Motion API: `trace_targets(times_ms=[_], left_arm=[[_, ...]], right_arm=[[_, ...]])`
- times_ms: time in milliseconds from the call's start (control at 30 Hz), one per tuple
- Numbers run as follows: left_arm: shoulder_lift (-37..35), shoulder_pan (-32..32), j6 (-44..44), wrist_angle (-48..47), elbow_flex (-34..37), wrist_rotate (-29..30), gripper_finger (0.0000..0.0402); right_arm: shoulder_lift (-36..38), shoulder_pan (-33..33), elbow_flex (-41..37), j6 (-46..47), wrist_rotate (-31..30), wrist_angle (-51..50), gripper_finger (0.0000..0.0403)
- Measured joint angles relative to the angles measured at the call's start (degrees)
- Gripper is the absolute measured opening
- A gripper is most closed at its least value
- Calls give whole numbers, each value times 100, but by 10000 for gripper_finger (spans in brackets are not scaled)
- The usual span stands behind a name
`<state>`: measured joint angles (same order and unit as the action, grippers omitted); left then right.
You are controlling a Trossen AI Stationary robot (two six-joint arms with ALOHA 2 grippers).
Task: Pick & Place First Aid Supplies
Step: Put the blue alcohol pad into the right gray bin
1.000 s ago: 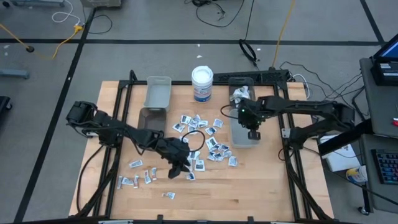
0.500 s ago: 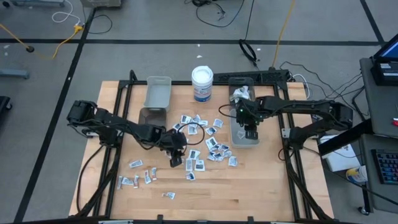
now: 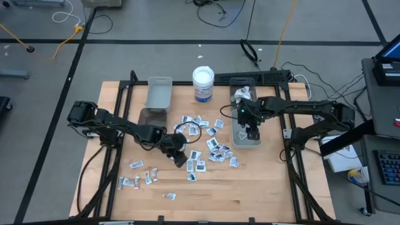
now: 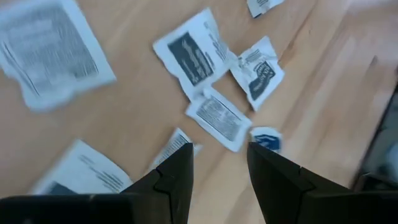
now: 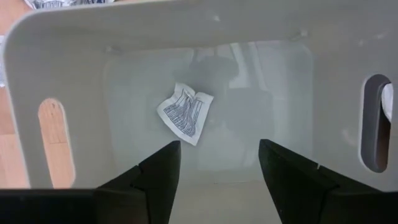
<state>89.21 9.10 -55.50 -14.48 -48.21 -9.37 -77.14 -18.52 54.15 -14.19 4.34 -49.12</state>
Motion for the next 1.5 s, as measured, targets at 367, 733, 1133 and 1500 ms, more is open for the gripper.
trace_targets(times_ms=[367, 733, 1133, 1500], left_arm=[[0, 292, -2232, 344, -2, -348, 154], [2, 815, -3321, 621, -2, 458, 154], [676, 1220, -4107, 1327, -10, 756, 154], [1734, 1213, -4191, 1874, -482, 334, 154]], right_arm=[[0, -2, 0, -423, -4, 4, 209], [0, -2, -2, -464, -4, -21, 205], [0, -2, -4, -457, -4, -121, 201], [4, -2, -4, -454, -7, -355, 199]])
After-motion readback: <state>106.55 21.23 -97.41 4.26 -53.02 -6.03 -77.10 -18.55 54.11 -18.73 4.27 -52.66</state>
